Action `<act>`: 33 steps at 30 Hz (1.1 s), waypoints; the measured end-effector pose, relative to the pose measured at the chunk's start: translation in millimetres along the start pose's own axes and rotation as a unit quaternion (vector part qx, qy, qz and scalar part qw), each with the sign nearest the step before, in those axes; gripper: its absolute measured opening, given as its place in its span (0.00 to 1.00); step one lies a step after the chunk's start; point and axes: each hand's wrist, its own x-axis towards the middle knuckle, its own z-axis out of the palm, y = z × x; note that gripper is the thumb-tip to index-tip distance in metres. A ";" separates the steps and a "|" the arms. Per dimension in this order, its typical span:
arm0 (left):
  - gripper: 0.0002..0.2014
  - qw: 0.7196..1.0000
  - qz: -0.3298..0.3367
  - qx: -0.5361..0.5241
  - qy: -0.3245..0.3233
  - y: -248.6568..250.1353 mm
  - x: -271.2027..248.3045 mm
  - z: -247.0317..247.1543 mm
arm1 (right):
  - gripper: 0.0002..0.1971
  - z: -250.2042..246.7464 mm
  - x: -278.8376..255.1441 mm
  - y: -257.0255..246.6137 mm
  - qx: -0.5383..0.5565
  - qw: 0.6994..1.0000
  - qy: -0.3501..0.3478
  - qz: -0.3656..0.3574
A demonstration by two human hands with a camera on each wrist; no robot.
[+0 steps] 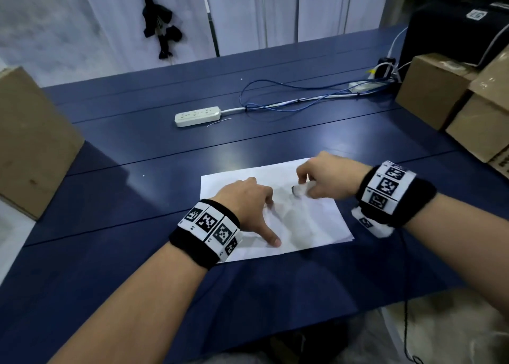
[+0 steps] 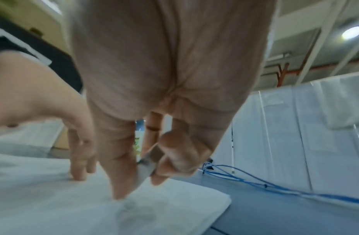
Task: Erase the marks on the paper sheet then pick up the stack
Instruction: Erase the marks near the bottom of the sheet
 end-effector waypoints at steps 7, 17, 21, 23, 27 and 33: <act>0.45 1.000 -0.003 0.009 0.002 -0.9 0.4 1.6 | 0.14 2.4 -25.7 -19.1 0.018 0.978 -0.181 -0.105; 0.43 1.000 -0.006 0.010 0.004 -3.7 -3.7 4.2 | 0.10 -0.8 -8.9 -4.6 0.008 0.996 -0.075 -0.048; 0.45 1.000 0.001 0.017 -0.001 -2.5 -2.8 3.4 | 0.13 1.0 -21.3 -14.3 0.017 0.978 -0.187 -0.089; 0.44 1.000 0.006 0.021 0.000 -2.0 -2.2 2.8 | 0.11 -0.6 -9.6 -6.5 0.002 0.993 -0.103 -0.064; 0.43 1.000 0.006 0.025 0.000 -1.6 -2.6 2.8 | 0.10 -3.0 0.8 10.6 0.018 1.000 -0.010 0.000; 0.45 1.000 0.002 0.029 -0.006 -0.8 0.5 1.9 | 0.13 1.2 -23.3 -9.8 0.030 0.978 -0.188 -0.086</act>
